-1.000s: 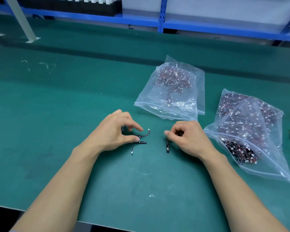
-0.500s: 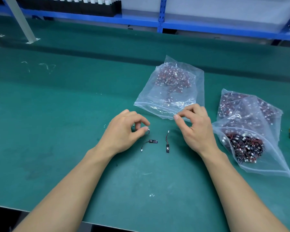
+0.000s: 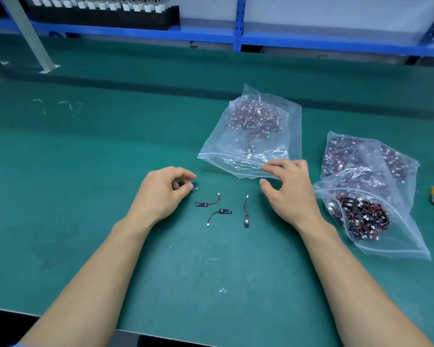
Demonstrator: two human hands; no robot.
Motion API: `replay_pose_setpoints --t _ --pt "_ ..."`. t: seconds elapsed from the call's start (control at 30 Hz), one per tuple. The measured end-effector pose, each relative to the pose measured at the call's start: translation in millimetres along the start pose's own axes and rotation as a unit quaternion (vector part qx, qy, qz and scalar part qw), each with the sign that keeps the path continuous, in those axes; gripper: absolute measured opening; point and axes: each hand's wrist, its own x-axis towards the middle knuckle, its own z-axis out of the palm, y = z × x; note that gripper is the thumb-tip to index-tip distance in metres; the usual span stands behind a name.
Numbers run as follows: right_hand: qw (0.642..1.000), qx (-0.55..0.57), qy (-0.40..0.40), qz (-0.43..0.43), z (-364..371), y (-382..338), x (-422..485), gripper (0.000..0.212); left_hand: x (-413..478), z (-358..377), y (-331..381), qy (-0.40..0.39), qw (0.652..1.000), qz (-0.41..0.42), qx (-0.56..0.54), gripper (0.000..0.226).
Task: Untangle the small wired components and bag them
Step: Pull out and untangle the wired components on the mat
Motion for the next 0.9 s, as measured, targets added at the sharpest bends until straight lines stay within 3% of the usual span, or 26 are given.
replay_pose_setpoints --t 0.2,0.3,0.4,0.5,0.6,0.73,0.9 --pt "1.000 0.010 0.011 -0.007 -1.3 0.8 0.5 0.028 -3.6 -2.8 -0.3 0.000 1.000 -0.019 -0.012 0.021" --pt "1.000 0.016 0.017 -0.012 -0.9 0.4 0.0 0.029 -6.0 -3.3 2.7 0.042 0.999 -0.003 -0.034 0.015" --pt "0.999 0.020 0.027 -0.017 -0.8 -0.4 -0.2 0.033 -9.1 -0.6 15.2 0.069 0.994 0.039 -0.070 0.014" --pt "0.998 0.016 0.049 -0.029 -1.4 -2.2 0.5 0.040 -6.3 8.2 38.8 0.032 0.988 0.137 -0.064 0.019" --pt "0.997 0.016 0.060 -0.036 -1.0 -4.7 0.7 0.048 10.4 25.8 63.3 -0.047 0.979 0.197 0.006 0.030" --pt "0.997 0.013 0.056 -0.044 0.2 -7.6 -0.2 0.054 44.8 59.5 92.1 -0.143 0.959 0.185 0.163 0.053" --pt "0.997 0.023 0.057 -0.040 2.1 -8.4 -1.6 0.059 88.6 80.7 112.7 -0.173 0.913 0.140 0.343 0.043"
